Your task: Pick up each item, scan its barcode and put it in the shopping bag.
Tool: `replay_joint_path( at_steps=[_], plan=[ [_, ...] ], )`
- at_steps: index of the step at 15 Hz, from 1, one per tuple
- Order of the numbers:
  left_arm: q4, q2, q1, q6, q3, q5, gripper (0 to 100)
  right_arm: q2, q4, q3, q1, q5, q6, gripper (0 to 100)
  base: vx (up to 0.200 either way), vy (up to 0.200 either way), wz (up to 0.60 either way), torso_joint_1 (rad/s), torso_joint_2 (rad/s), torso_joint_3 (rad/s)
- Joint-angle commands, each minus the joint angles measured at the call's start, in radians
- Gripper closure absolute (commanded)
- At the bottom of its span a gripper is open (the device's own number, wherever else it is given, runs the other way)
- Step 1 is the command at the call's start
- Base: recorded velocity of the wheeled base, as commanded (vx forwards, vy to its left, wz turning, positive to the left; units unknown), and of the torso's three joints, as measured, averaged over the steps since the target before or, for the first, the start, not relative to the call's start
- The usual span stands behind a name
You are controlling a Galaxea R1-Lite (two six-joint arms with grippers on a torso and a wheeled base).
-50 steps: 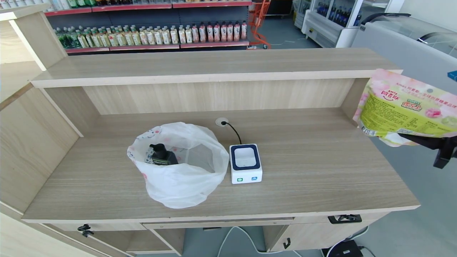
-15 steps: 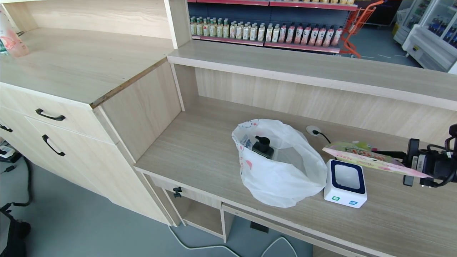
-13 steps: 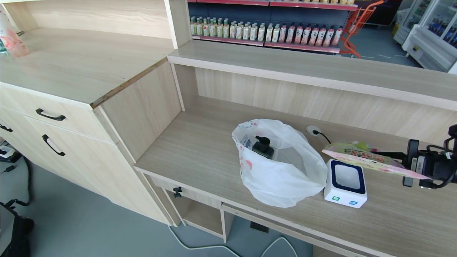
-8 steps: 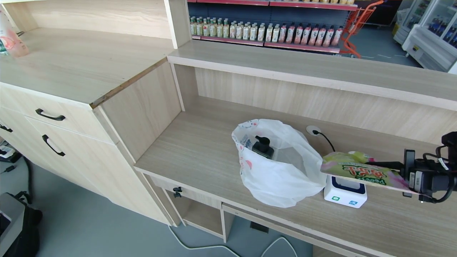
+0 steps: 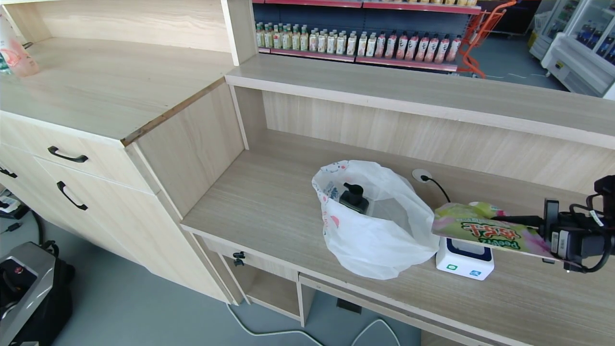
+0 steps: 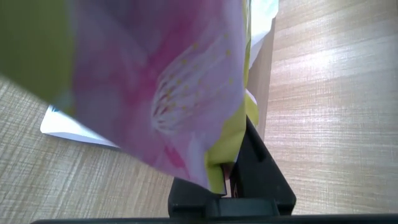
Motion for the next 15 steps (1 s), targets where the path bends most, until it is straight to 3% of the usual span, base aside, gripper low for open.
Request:
replay_joint_path(
  at_steps=[1,3,6,9,15],
  plan=[
    [0.000,0.000,0.000,0.000,0.000,0.000,0,-0.001,0.001,-0.002,-0.003,0.001,0.001,100,0.000,0.000,0.00,0.000,0.00,0.000],
    [0.000,0.000,0.000,0.000,0.000,0.000,0,-0.033,0.013,-0.003,-0.002,0.000,0.037,100,0.000,0.000,0.00,0.000,0.00,0.000],
    [0.000,0.000,0.000,0.000,0.000,0.000,0,-0.249,0.108,0.002,0.012,-0.005,0.363,100,0.000,0.000,0.00,0.000,0.00,0.000],
    [0.000,0.000,0.000,0.000,0.000,0.000,0,-0.349,0.116,-0.015,-0.016,-0.003,0.631,100,0.000,0.000,0.00,0.000,0.00,0.000],
    [0.000,0.000,0.000,0.000,0.000,0.000,0,-0.326,0.120,-0.034,-0.077,-0.005,0.772,100,0.000,0.000,0.00,0.000,0.00,0.000]
  ],
)
